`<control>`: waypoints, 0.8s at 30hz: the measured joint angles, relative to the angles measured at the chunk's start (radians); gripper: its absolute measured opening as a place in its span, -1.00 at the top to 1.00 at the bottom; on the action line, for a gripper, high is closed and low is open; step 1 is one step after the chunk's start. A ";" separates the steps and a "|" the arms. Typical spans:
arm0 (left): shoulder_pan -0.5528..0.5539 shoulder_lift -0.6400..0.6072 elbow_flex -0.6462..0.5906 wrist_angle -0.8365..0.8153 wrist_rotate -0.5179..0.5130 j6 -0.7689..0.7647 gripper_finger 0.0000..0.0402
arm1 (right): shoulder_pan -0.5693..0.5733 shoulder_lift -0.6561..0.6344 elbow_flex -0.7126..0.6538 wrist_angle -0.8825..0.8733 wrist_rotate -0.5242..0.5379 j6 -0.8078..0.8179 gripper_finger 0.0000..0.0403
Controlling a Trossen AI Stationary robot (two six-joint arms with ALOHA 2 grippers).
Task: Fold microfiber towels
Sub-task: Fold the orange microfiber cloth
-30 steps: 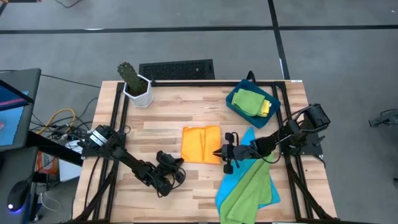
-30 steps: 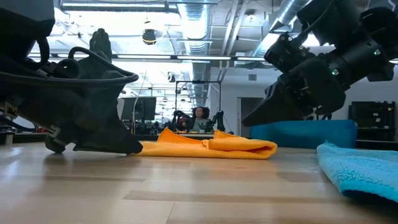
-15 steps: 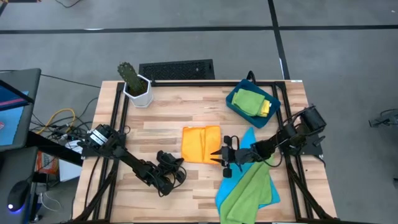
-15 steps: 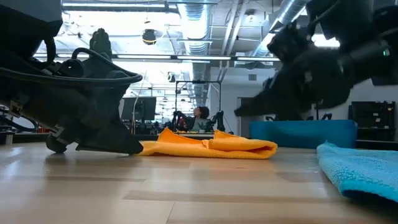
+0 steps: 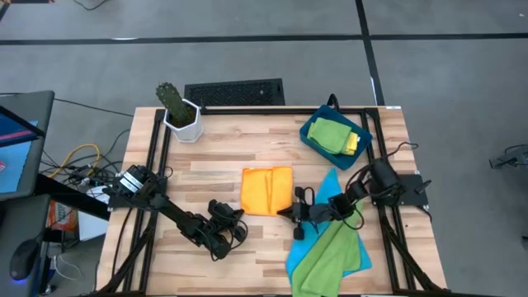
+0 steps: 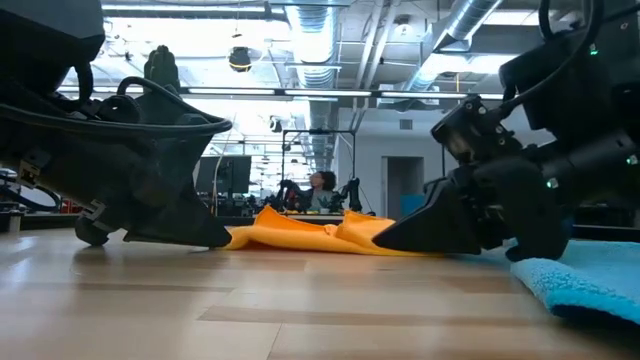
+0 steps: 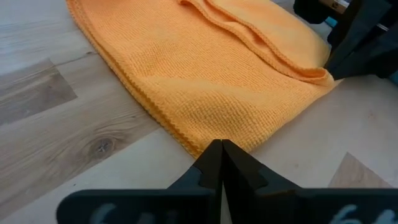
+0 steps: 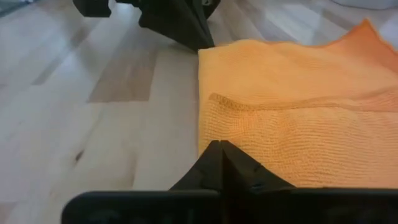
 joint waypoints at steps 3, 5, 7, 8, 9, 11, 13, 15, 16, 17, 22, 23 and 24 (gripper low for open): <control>0.000 0.000 0.000 -0.001 0.000 0.000 1.00 | 0.002 0.011 0.000 0.020 -0.005 -0.005 0.94; 0.000 0.000 0.000 -0.002 0.000 0.000 1.00 | 0.008 -0.013 -0.006 0.017 -0.015 -0.045 0.93; 0.000 0.000 0.000 -0.010 0.001 -0.005 1.00 | 0.016 -0.048 -0.012 0.004 -0.015 -0.099 0.88; 0.000 0.000 0.001 -0.012 0.001 -0.007 1.00 | 0.020 -0.076 -0.017 0.003 -0.012 -0.126 0.86; 0.000 -0.001 0.000 -0.014 0.003 -0.008 1.00 | 0.022 -0.103 -0.018 0.016 -0.011 -0.149 0.84; 0.000 -0.002 0.000 -0.015 0.007 -0.008 1.00 | 0.019 -0.129 -0.016 0.026 -0.008 -0.186 0.82; 0.000 -0.004 0.000 -0.015 0.008 -0.008 1.00 | 0.007 -0.122 -0.015 0.014 -0.020 -0.212 0.84; 0.000 -0.004 0.000 -0.015 0.008 -0.007 1.00 | -0.011 -0.095 0.006 0.022 -0.051 -0.221 0.87; 0.000 -0.004 0.000 -0.016 0.008 -0.007 1.00 | -0.019 -0.080 0.015 0.024 -0.074 -0.221 0.89; 0.000 -0.004 0.000 -0.017 0.008 -0.008 1.00 | -0.026 -0.060 0.028 0.025 -0.097 -0.221 0.91; 0.000 -0.004 0.000 -0.024 0.008 -0.008 1.00 | -0.045 0.046 0.091 0.045 -0.153 -0.187 0.91; 0.000 -0.004 0.000 -0.024 0.008 -0.007 1.00 | -0.046 0.056 0.094 0.049 -0.157 -0.169 0.90; 0.000 -0.004 0.000 -0.024 0.008 -0.007 1.00 | -0.050 0.066 0.094 0.061 -0.163 -0.154 0.89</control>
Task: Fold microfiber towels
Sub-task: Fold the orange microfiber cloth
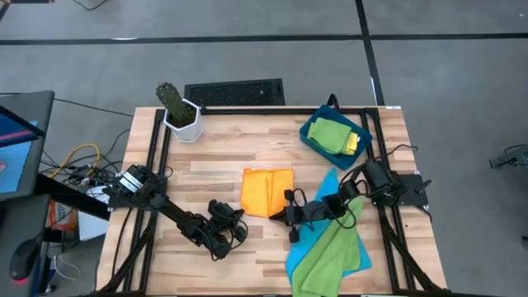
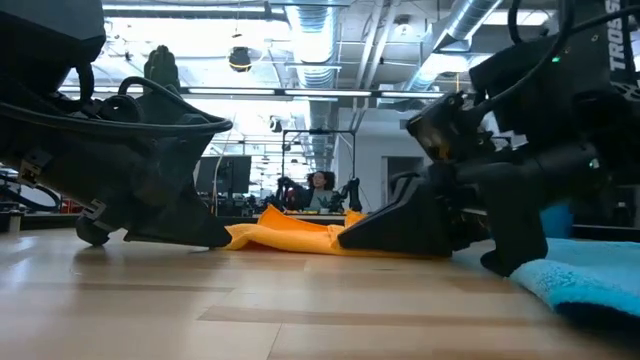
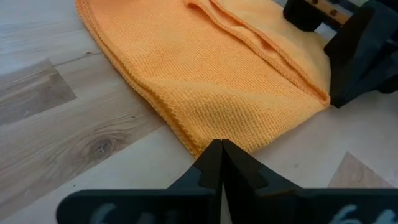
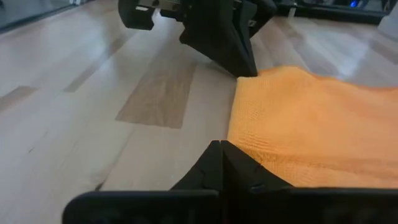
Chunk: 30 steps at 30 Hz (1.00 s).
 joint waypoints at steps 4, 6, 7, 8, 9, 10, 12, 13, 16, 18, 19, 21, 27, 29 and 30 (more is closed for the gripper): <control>0.000 0.000 0.002 -0.002 0.001 0.010 1.00 | -0.004 0.007 0.000 0.009 -0.015 0.013 0.88; 0.002 -0.002 0.010 -0.004 0.011 0.022 1.00 | -0.004 -0.010 -0.002 -0.005 -0.016 -0.004 0.90; 0.002 -0.005 0.012 -0.004 0.022 0.028 1.00 | -0.003 -0.025 -0.004 -0.016 -0.016 -0.021 0.90; 0.003 -0.010 0.015 -0.009 0.032 0.036 1.00 | 0.000 -0.050 -0.006 -0.025 -0.016 -0.037 0.91; 0.003 -0.018 0.017 -0.019 0.041 0.039 1.00 | 0.005 -0.082 -0.010 -0.021 -0.016 -0.057 0.91; 0.003 -0.024 0.020 -0.031 0.048 0.040 1.00 | 0.010 -0.116 -0.015 -0.008 -0.014 -0.077 0.91; 0.004 -0.044 0.021 -0.053 0.063 0.044 1.00 | 0.022 -0.177 -0.031 0.001 0.000 -0.109 0.89; 0.005 -0.054 0.021 -0.065 0.079 0.047 1.00 | 0.028 -0.200 -0.045 -0.009 0.013 -0.120 0.88; 0.009 -0.094 0.019 -0.112 0.124 0.061 1.00 | 0.035 -0.248 -0.085 -0.040 0.082 -0.124 0.87; 0.018 -0.125 0.019 -0.136 0.171 0.096 1.00 | 0.035 -0.252 -0.110 -0.078 0.127 -0.085 0.88; 0.026 -0.139 0.018 -0.144 0.202 0.115 1.00 | 0.031 -0.245 -0.123 -0.088 0.133 -0.055 0.89; 0.039 -0.163 0.017 -0.149 0.243 0.155 1.00 | 0.030 -0.222 -0.143 -0.087 0.134 0.001 0.91; 0.095 -0.216 0.018 -0.152 0.315 0.254 1.00 | 0.031 -0.122 -0.134 -0.076 0.133 0.082 0.89; 0.114 -0.233 0.018 -0.150 0.332 0.272 1.00 | 0.030 -0.101 -0.125 -0.064 0.136 0.094 0.87; 0.122 -0.243 0.018 -0.154 0.339 0.278 1.00 | 0.031 -0.093 -0.120 -0.059 0.137 0.096 0.87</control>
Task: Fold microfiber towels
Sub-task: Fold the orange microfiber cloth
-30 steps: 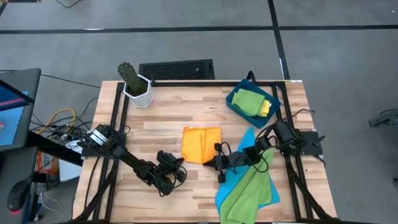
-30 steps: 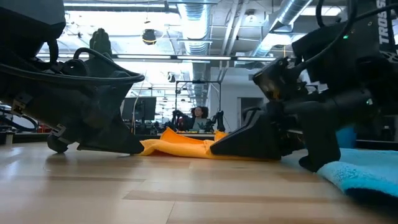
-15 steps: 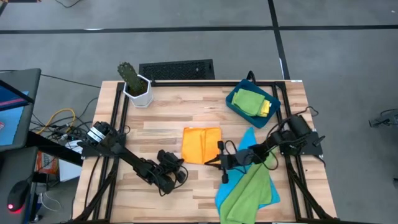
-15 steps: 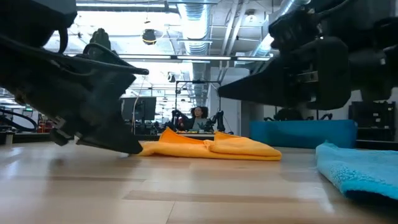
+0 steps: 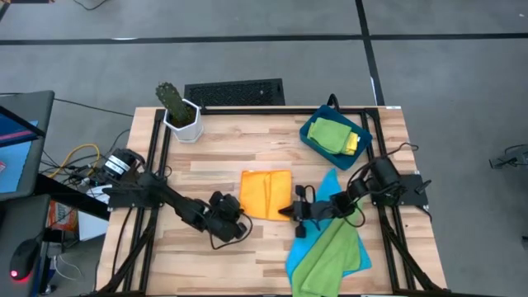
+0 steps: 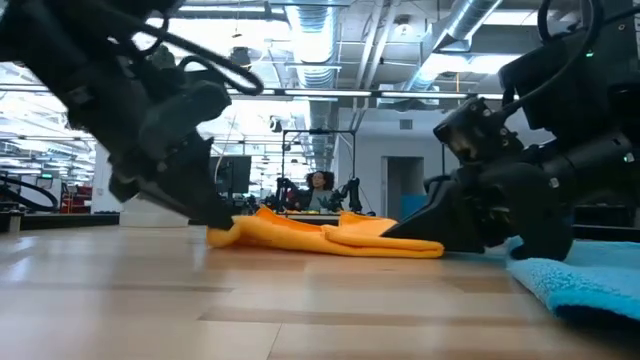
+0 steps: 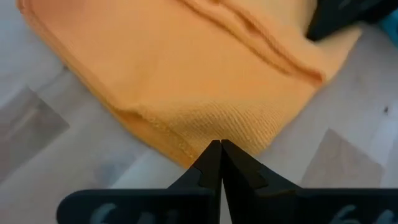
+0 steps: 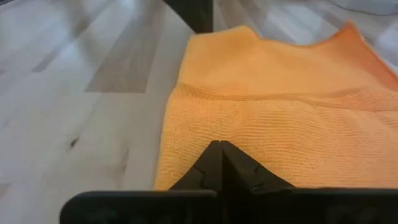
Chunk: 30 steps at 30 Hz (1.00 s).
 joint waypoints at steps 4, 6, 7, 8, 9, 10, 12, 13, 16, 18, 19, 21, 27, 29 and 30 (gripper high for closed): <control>0.028 -0.055 0.000 -0.004 0.039 0.048 1.00 | 0.000 0.013 0.005 0.014 -0.003 -0.003 0.89; 0.040 -0.090 0.000 -0.009 0.054 0.066 1.00 | 0.000 0.012 0.005 0.014 -0.003 -0.004 0.90; 0.046 -0.108 0.000 -0.010 0.063 0.074 1.00 | 0.000 0.009 0.005 0.011 -0.004 -0.005 0.91; 0.051 -0.126 0.000 -0.010 0.071 0.084 1.00 | 0.000 0.009 0.005 0.010 -0.004 -0.005 0.91; 0.057 -0.142 0.001 -0.009 0.080 0.092 1.00 | 0.000 0.009 0.005 0.009 -0.004 -0.005 0.90; 0.063 -0.157 0.002 -0.008 0.089 0.100 1.00 | 0.000 0.009 0.004 0.008 -0.005 -0.005 0.90; 0.081 -0.178 0.002 0.001 0.110 0.118 1.00 | 0.000 0.009 0.004 0.008 -0.005 -0.005 0.88; 0.091 -0.182 0.002 0.015 0.126 0.128 1.00 | 0.000 0.009 0.004 0.008 -0.005 -0.005 0.87; 0.120 -0.173 0.027 0.025 0.182 0.177 1.00 | 0.000 0.009 0.004 0.008 -0.006 -0.005 0.87; 0.137 -0.152 0.065 0.031 0.210 0.218 1.00 | 0.000 0.009 0.004 0.008 -0.006 -0.005 0.89; 0.144 -0.142 0.085 0.028 0.222 0.244 1.00 | 0.000 0.009 0.004 0.009 -0.006 -0.006 0.90; 0.157 -0.115 0.139 0.029 0.247 0.296 1.00 | 0.000 0.009 0.004 0.009 -0.007 -0.006 0.91; 0.164 -0.028 0.295 0.016 0.281 0.420 1.00 | 0.000 0.009 0.004 0.012 -0.007 -0.007 0.87; 0.164 0.017 0.341 0.016 0.299 0.448 1.00 | 0.000 0.009 0.004 0.012 -0.007 -0.007 0.86; 0.165 0.040 0.358 0.007 0.306 0.460 1.00 | 0.000 0.009 0.004 0.013 -0.007 -0.007 0.86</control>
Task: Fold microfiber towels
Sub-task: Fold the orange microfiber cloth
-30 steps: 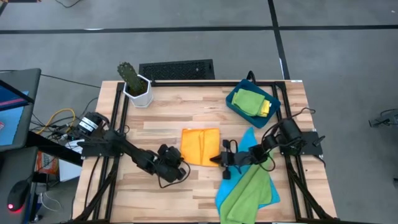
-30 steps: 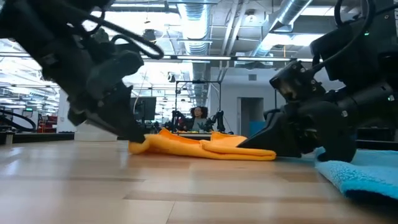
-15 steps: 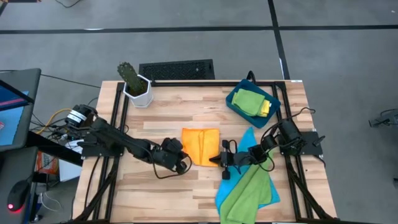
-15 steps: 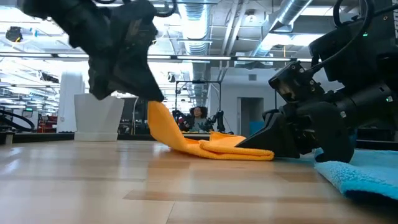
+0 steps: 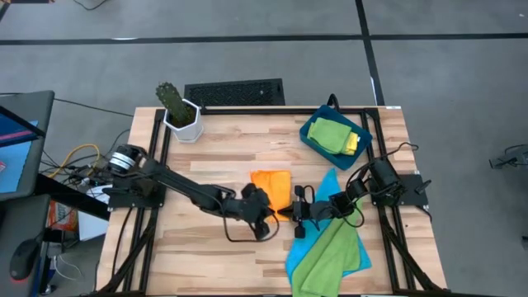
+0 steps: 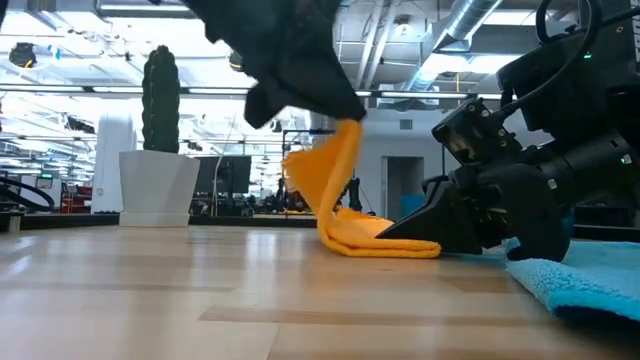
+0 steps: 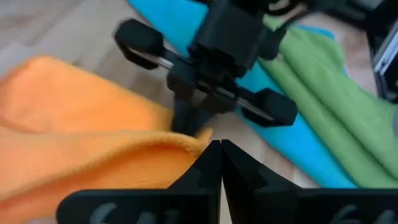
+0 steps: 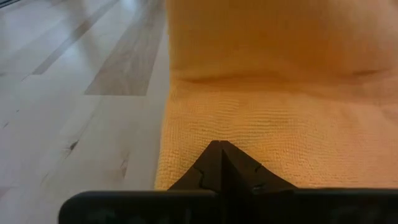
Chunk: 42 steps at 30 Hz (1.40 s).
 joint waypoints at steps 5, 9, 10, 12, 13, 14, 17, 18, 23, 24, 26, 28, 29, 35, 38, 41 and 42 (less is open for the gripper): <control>0.014 0.119 0.084 -0.014 0.072 0.028 1.00 | 0.000 0.000 0.001 -0.001 0.000 0.000 0.89; 0.017 0.177 0.134 -0.017 0.079 0.054 1.00 | 0.000 0.000 0.001 -0.001 0.000 0.000 0.89; 0.018 0.188 0.147 -0.015 0.081 0.059 1.00 | 0.000 0.000 0.001 -0.001 0.000 0.000 0.88; 0.019 0.210 0.164 -0.023 0.085 0.065 1.00 | 0.000 0.000 0.001 -0.001 0.000 0.000 0.87; 0.020 0.221 0.171 -0.022 0.091 0.067 1.00 | 0.000 0.000 0.001 -0.001 -0.001 0.000 0.87; 0.021 0.232 0.177 -0.022 0.091 0.069 1.00 | 0.000 0.000 0.001 -0.001 -0.001 0.000 0.87; 0.026 0.247 0.185 -0.029 0.096 0.071 1.00 | 0.000 0.000 0.001 -0.001 -0.001 0.000 0.87; 0.027 0.246 0.187 -0.028 0.095 0.071 1.00 | 0.000 0.000 0.001 -0.001 -0.001 0.000 0.87; 0.027 0.245 0.188 -0.007 0.081 0.071 1.00 | 0.000 0.000 0.001 -0.001 -0.001 0.000 0.87; 0.027 0.245 0.188 0.003 0.081 0.071 1.00 | 0.000 0.000 0.001 -0.001 -0.001 0.000 0.86; 0.027 0.259 0.189 0.015 0.088 0.071 1.00 | 0.000 0.000 0.001 -0.001 -0.001 0.000 0.84; 0.027 0.270 0.186 0.000 0.089 0.068 1.00 | 0.000 0.000 0.001 0.000 -0.001 0.000 0.81; 0.027 0.278 0.187 0.016 0.092 0.065 1.00 | 0.000 0.000 0.001 -0.002 -0.001 0.000 0.80; 0.027 0.280 0.187 0.000 0.068 0.064 1.00 | 0.001 -0.009 0.001 -0.015 0.013 0.003 0.64; 0.027 0.280 0.187 0.004 0.069 0.068 1.00 | 0.003 -0.040 0.000 -0.063 0.042 -0.005 0.56; 0.027 0.290 0.187 -0.001 0.077 0.067 1.00 | 0.003 -0.096 -0.008 -0.138 0.073 -0.030 0.51; 0.027 0.293 0.187 -0.008 0.076 0.067 1.00 | 0.002 -0.114 -0.010 -0.159 0.079 -0.032 0.50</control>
